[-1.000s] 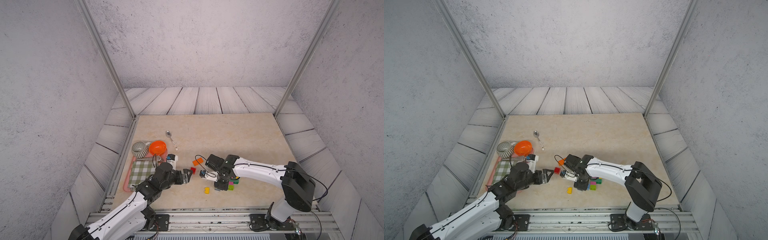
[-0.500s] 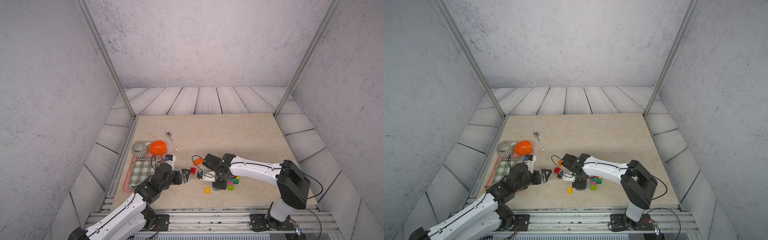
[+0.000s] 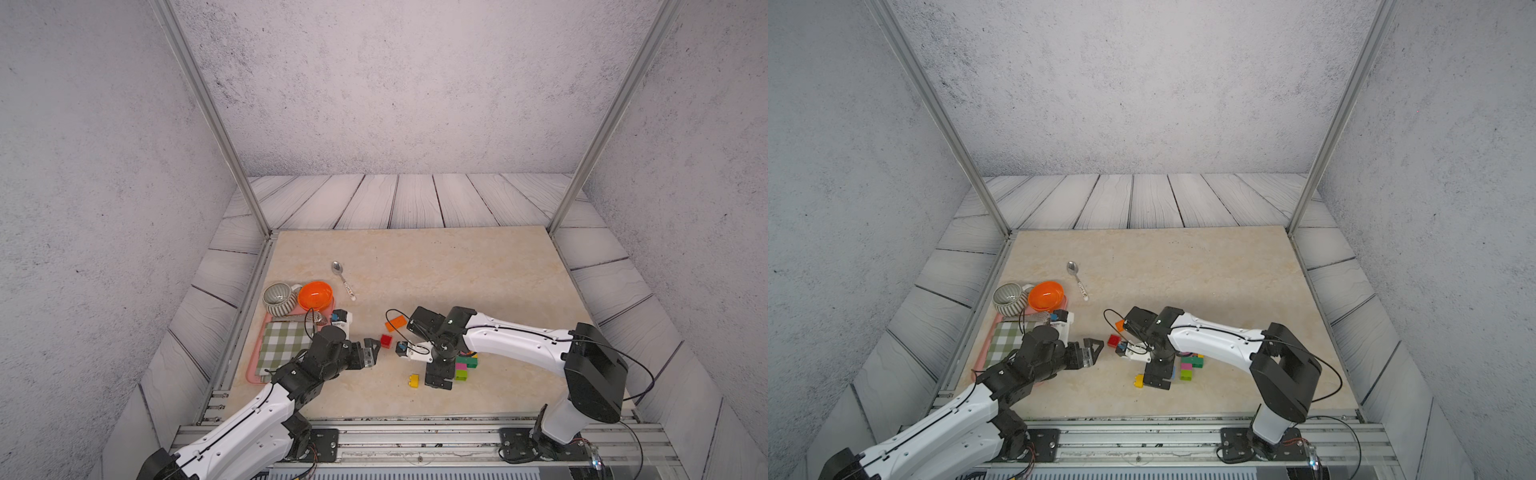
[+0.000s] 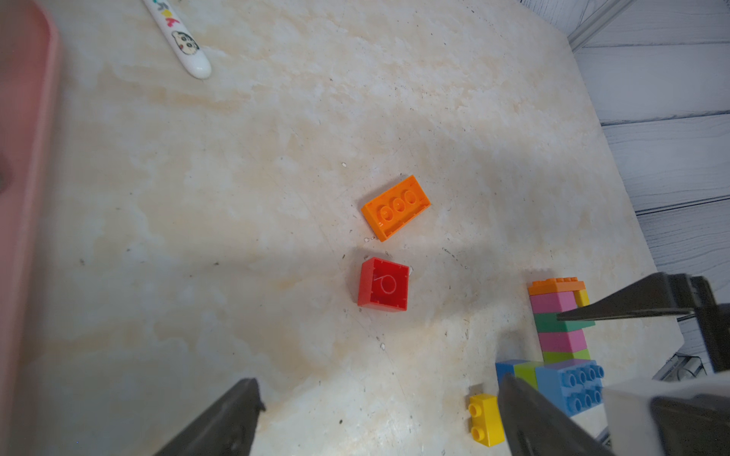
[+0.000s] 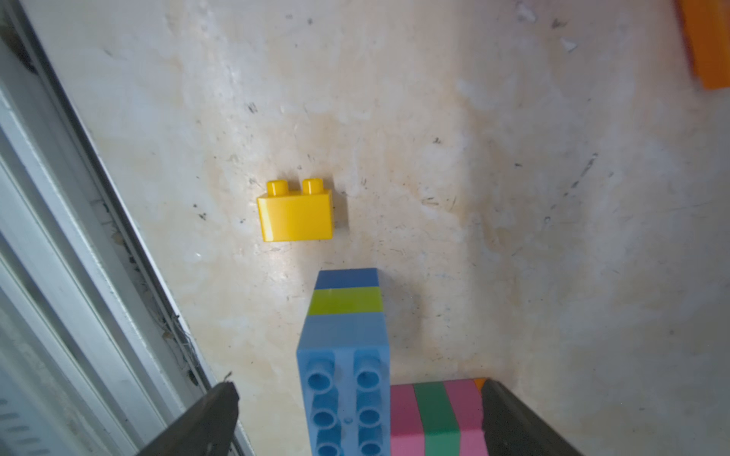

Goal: Assemble the letter p with lego
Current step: Assemble the lego brick with the lego brick, then pick up the lego brick from the center of the board.

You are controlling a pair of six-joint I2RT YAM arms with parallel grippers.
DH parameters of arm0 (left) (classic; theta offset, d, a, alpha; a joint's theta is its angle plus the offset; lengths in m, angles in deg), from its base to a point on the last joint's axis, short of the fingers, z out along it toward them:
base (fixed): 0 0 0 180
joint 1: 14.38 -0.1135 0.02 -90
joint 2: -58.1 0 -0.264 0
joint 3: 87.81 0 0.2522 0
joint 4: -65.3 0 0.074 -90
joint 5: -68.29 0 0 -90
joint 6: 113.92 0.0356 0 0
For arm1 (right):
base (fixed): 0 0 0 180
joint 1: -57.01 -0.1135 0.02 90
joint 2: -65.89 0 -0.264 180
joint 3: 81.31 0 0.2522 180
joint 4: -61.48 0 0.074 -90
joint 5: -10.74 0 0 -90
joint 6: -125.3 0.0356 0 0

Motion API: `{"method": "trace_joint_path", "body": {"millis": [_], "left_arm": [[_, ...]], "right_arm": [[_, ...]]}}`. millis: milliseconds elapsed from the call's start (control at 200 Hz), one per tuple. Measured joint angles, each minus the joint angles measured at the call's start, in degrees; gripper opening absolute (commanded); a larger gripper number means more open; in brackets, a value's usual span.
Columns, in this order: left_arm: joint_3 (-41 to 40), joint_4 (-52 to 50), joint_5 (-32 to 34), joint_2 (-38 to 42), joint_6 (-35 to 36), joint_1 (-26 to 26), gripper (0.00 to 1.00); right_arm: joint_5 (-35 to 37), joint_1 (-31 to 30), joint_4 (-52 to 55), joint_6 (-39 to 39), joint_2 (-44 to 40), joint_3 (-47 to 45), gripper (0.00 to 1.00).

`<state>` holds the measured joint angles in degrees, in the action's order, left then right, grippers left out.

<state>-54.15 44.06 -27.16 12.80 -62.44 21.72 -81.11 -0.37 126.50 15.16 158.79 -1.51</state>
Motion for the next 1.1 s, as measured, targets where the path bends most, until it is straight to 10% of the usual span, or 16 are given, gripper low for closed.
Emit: {"method": "trace_joint_path", "body": {"millis": [611,1101], "left_arm": [[17.6,-8.8,4.4,-23.7,4.7,6.2,0.97],[35.0,-19.1,13.1,-49.7,9.5,9.7,0.62]], "right_arm": [[8.1,8.4,-17.9,29.1,-27.1,-10.8,0.99],[-2.9,20.8,-19.8,38.6,-39.0,-21.7,0.82]]}}
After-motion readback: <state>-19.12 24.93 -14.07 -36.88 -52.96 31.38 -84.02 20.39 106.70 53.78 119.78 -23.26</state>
